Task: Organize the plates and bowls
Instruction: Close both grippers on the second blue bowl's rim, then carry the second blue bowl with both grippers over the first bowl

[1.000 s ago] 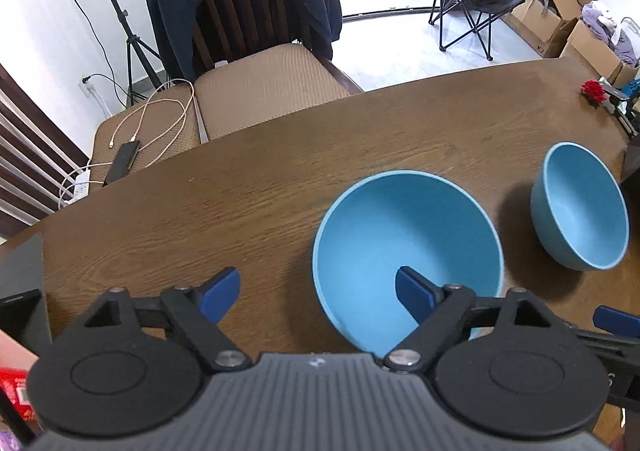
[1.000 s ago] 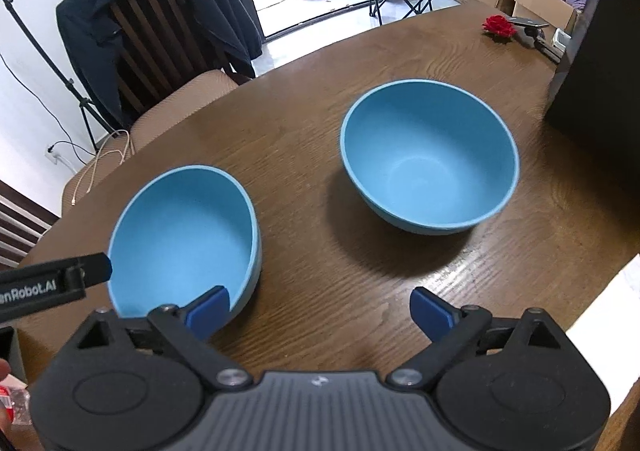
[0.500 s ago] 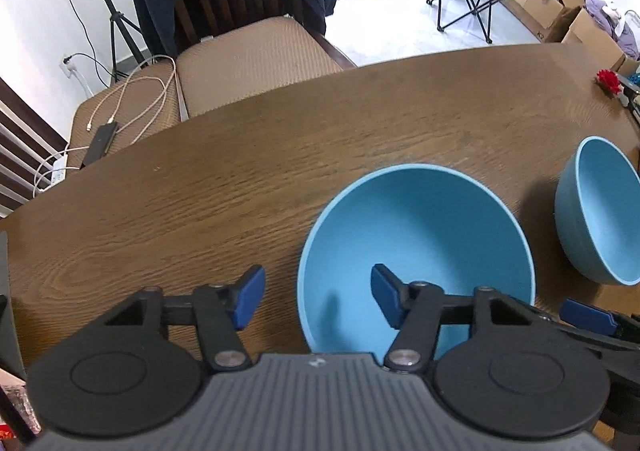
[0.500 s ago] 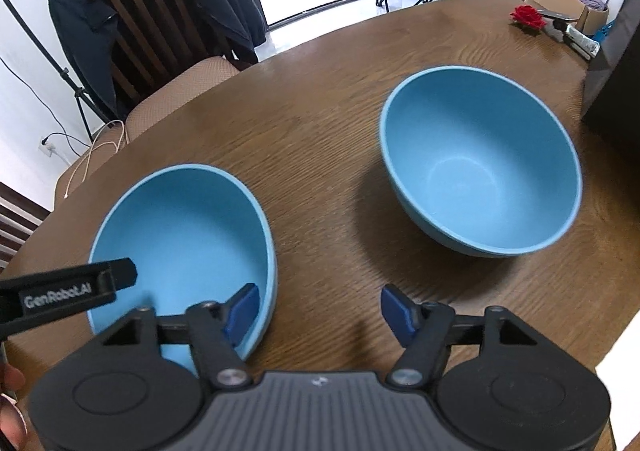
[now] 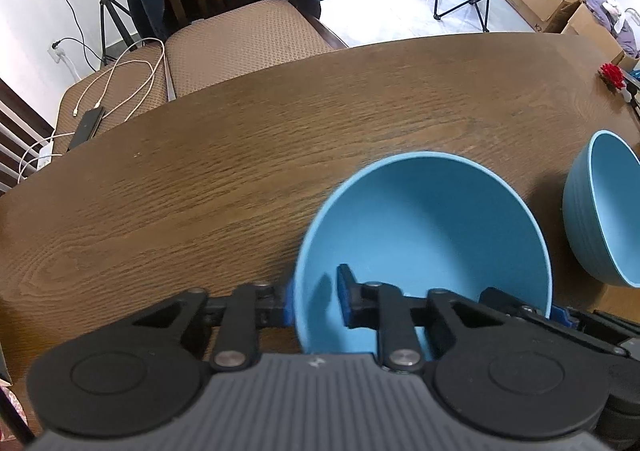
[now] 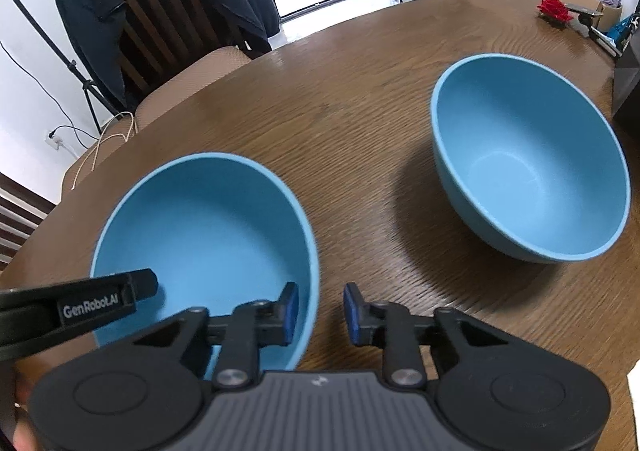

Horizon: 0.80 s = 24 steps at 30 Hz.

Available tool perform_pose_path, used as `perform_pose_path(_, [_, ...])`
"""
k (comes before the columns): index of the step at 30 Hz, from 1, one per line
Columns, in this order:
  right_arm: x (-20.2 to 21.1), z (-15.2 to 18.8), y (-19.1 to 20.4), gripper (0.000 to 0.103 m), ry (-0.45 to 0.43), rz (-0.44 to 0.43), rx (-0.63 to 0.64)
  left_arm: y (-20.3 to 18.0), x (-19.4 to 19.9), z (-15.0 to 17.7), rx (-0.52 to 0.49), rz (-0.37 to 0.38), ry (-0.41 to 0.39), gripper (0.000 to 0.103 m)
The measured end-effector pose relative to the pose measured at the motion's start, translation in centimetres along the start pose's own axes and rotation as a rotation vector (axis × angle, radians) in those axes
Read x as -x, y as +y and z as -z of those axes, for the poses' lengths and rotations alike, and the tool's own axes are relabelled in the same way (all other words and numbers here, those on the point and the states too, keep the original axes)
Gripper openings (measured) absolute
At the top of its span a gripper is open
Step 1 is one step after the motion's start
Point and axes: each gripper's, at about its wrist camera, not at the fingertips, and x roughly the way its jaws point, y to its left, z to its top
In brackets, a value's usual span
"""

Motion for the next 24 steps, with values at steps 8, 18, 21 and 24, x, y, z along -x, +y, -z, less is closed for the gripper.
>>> perform_pose_path(8, [-0.2,0.2,-0.4,0.008,-0.016,-0.010,-0.022,-0.3,0.1,0.3,0.004,-0.005,-0.009,0.010])
perform_pose_path(18, [1.0,0.7,-1.0,0.007,-0.038,-0.027,-0.029,-1.0,1.6,1.0,0.001,-0.016,-0.028,0.009])
perform_pose_path(21, [1.8,0.8,-1.4,0.007,-0.045,-0.034,-0.032,-1.4,2.5,1.5,0.001,-0.016,-0.035,0.009])
perform_pose_path(24, [2.6,1.2,-1.9,0.007,-0.052,-0.039,-0.038,-1.9,3.4,2.1,0.001,-0.017,-0.035,0.009])
